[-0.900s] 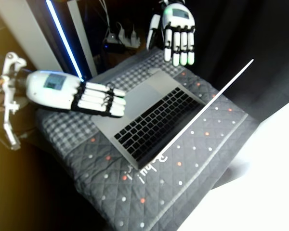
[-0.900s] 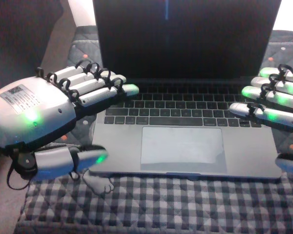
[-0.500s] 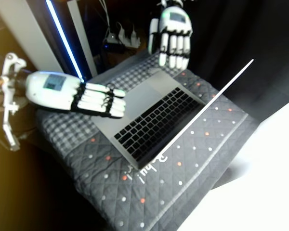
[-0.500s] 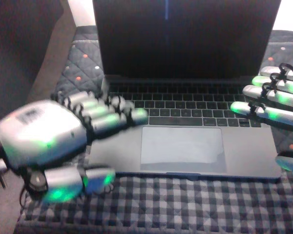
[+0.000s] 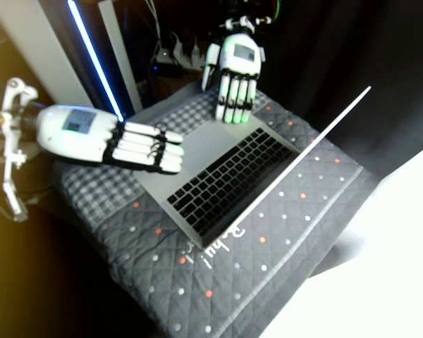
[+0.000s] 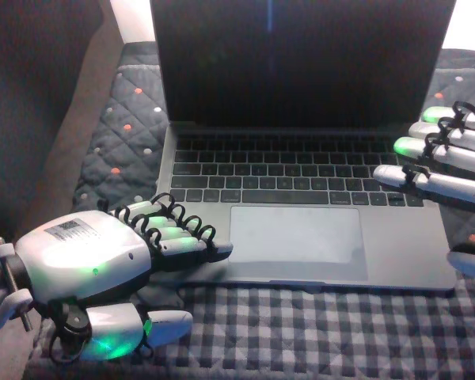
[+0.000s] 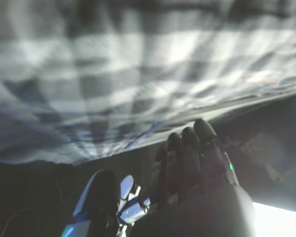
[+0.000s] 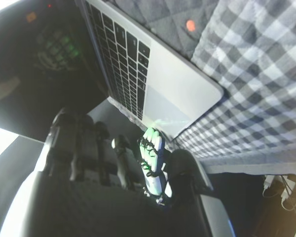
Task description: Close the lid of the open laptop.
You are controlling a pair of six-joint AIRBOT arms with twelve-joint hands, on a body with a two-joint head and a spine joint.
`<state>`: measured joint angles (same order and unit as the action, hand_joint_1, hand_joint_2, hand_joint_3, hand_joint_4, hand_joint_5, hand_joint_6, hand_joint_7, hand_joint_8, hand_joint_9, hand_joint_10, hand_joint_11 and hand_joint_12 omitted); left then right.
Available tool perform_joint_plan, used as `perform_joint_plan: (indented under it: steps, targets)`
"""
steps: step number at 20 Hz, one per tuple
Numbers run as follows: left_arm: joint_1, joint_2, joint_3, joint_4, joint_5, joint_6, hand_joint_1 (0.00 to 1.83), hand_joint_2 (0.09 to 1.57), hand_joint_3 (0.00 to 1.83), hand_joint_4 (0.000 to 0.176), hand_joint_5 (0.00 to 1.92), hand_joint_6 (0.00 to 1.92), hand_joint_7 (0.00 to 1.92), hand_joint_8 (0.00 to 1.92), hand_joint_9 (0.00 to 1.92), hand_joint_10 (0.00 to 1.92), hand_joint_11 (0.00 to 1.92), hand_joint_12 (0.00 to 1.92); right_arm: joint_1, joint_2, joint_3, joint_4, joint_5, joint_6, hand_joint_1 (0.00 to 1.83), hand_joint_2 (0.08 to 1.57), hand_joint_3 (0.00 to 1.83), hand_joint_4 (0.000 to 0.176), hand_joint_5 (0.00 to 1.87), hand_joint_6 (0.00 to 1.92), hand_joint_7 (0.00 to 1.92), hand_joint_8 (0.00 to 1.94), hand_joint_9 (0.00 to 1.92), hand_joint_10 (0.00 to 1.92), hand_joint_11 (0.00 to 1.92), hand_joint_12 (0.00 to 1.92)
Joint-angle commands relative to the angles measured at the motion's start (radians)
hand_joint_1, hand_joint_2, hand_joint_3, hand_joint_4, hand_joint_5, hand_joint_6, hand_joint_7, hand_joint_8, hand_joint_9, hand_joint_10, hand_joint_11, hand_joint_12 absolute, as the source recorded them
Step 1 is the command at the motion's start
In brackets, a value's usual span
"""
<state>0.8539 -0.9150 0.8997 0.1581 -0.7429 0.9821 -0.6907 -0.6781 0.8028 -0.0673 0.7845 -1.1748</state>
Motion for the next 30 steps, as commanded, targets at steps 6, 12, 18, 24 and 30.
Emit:
perform_joint_plan:
  steps: [6,12,18,24,30]
  targets:
    - [0.006,-0.023,0.014,-0.002,-0.088,-0.029,0.12,1.49,0.00,0.000,0.19,0.01,0.22,0.00,0.14,0.08,0.00,0.74,0.040,-0.006,0.023,0.012,0.161,-0.003,0.27,1.39,0.00,0.106,0.00,0.00,0.00,0.00,0.00,0.00,0.00,0.00]
    - [0.013,-0.029,0.021,-0.008,-0.094,-0.030,0.02,1.50,0.01,0.020,0.13,0.00,0.14,0.00,0.08,0.04,0.00,0.65,0.206,-0.076,0.092,-0.002,0.170,-0.002,0.38,1.39,0.00,0.059,0.00,0.00,0.00,0.00,0.00,0.00,0.00,0.00]
    - [0.012,-0.041,0.033,-0.011,-0.095,-0.036,0.05,1.49,0.00,0.023,0.14,0.01,0.14,0.00,0.08,0.03,0.00,0.48,0.345,-0.124,0.156,0.000,0.121,-0.003,0.16,1.39,0.00,0.097,0.00,0.00,0.00,0.00,0.00,0.00,0.00,0.00]
    - [0.013,-0.056,0.042,-0.010,-0.093,-0.038,0.07,1.49,0.00,0.023,0.14,0.00,0.14,0.00,0.08,0.02,0.00,0.44,0.527,-0.175,0.185,0.015,-0.005,-0.149,0.05,1.38,0.00,0.035,0.00,0.00,0.00,0.00,0.00,0.00,0.00,0.00]
    - [0.005,-0.077,0.055,0.009,-0.089,-0.063,0.24,1.47,0.00,0.011,0.16,0.01,0.16,0.00,0.11,0.02,0.00,0.40,0.695,-0.218,0.246,0.159,-0.180,-0.330,0.22,1.40,0.00,0.000,0.00,0.00,0.00,0.00,0.00,0.00,0.00,0.00]
